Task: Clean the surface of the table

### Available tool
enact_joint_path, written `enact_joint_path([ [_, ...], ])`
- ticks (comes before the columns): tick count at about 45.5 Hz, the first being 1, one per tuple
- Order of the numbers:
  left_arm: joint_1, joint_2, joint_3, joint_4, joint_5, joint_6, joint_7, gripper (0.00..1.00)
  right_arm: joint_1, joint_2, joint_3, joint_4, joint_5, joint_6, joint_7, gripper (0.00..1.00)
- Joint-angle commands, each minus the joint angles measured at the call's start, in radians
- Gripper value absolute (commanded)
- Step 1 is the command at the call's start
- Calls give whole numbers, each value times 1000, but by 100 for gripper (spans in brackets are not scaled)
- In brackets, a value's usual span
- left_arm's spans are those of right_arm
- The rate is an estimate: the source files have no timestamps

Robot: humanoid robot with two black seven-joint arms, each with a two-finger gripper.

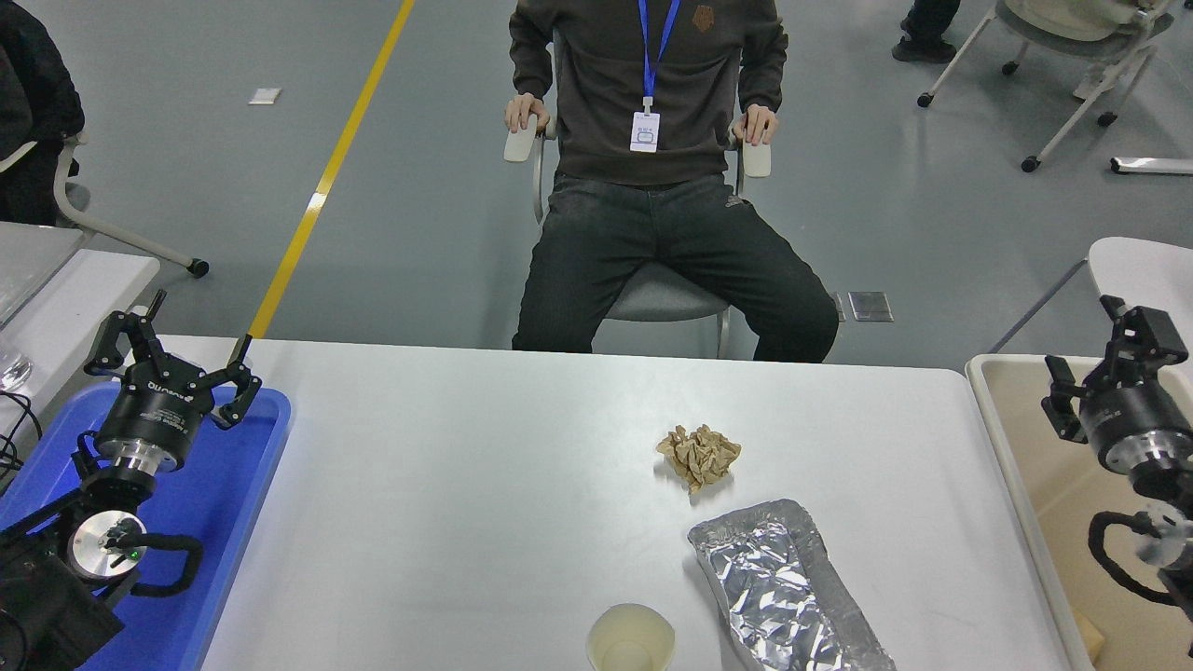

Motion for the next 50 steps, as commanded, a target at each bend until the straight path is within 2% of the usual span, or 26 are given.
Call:
enact_joint_path([
  [1,0,0,0,-1,0,0,1,100,132,-129,-168,100,-19,41,-21,99],
  [9,0,0,0,1,0,0,1,100,282,-243,-286,252,-180,85,-98,99],
  [14,0,0,0,1,0,0,1,100,401,-283,-322,327,-388,177,-156,99],
  [22,0,0,0,-1,0,0,1,100,506,-283,-323,364,-620,274,-163,99],
  [31,0,0,0,-1,0,0,1,100,618,-268,-384,501,-869,286,-161,99],
  [40,0,0,0,-1,0,0,1,100,778,-111,-648,535,-952,286,-160,99],
  [50,0,0,0,-1,0,0,1,100,891,80,-815,521,-999,286,-160,99],
])
